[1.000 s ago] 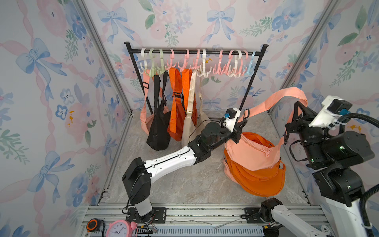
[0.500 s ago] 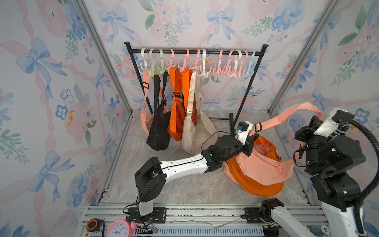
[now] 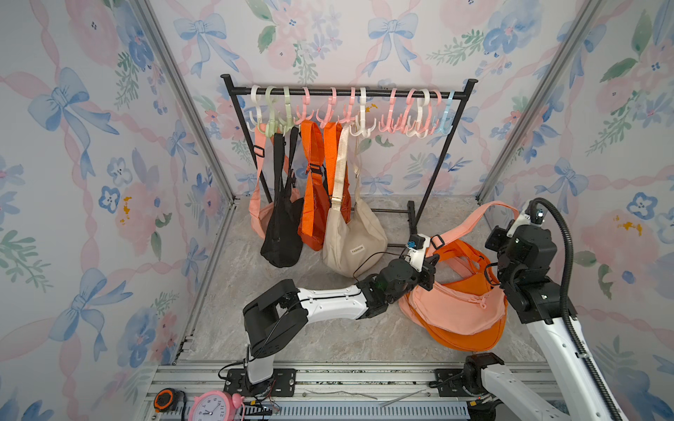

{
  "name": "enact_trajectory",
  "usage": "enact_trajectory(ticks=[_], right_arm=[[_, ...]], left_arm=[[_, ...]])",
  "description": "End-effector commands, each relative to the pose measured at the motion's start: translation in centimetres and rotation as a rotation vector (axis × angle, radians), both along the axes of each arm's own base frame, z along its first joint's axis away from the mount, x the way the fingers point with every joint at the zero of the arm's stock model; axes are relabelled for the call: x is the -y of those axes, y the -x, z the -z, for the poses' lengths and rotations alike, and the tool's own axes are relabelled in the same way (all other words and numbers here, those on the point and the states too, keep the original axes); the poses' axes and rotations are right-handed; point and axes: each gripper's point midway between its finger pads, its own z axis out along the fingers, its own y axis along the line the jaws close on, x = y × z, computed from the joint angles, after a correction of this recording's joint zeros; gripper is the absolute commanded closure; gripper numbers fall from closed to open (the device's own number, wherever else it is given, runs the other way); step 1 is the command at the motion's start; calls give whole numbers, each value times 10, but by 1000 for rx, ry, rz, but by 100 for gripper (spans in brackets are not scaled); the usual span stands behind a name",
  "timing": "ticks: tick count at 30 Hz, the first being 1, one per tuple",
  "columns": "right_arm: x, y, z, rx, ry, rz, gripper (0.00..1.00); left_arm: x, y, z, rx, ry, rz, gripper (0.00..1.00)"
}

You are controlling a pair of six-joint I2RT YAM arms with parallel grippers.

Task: Take the bag off the hook
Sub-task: Place the bag inside the bag.

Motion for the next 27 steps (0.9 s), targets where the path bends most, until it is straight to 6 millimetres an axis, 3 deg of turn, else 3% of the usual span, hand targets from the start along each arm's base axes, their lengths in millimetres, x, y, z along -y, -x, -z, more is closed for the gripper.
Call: enact_trajectory(ticks=[1,10,19,27], right_arm=[[1,-17,16,18,-57,-10,100],[18,-60,82,-80,-149,35,100],[37,-92,137,-151,-190,96,99],[44,-106,178,-201,-245,104,75]], left_arm=[[-9,-11,17,-31,17,-42,100],[-15,-29,60,-85,-44,-53,99],[5,-32,92,-114,-120,14,82],[4,-40,112,-140,-161,13,54]])
